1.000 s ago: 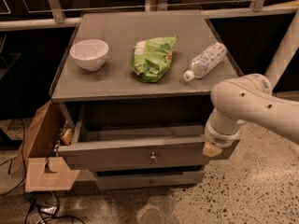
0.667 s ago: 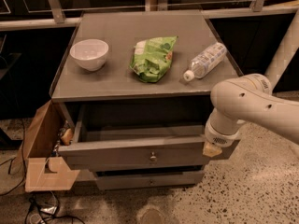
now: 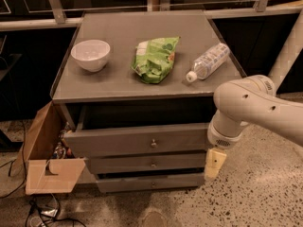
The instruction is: Close top drawer
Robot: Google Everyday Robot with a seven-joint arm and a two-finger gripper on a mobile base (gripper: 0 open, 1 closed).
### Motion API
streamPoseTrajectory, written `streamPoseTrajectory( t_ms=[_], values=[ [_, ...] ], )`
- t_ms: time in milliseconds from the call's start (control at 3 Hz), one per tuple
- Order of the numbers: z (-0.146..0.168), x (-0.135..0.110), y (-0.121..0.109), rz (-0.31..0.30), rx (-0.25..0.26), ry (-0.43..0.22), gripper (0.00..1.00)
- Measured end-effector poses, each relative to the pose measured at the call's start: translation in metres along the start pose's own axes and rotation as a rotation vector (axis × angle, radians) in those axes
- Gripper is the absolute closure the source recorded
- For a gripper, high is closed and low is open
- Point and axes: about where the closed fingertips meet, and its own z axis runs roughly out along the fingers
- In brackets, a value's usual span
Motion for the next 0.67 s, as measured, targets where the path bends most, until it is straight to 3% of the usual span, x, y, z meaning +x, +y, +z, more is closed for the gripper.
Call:
streamPoseTrajectory(
  t_ms=[333,667],
  values=[
    [0.0000,0.0000,0.0000,0.000,0.000,0.000,0.00],
    [0.0000,0.0000,0.0000,0.000,0.000,0.000,0.19]
  ],
)
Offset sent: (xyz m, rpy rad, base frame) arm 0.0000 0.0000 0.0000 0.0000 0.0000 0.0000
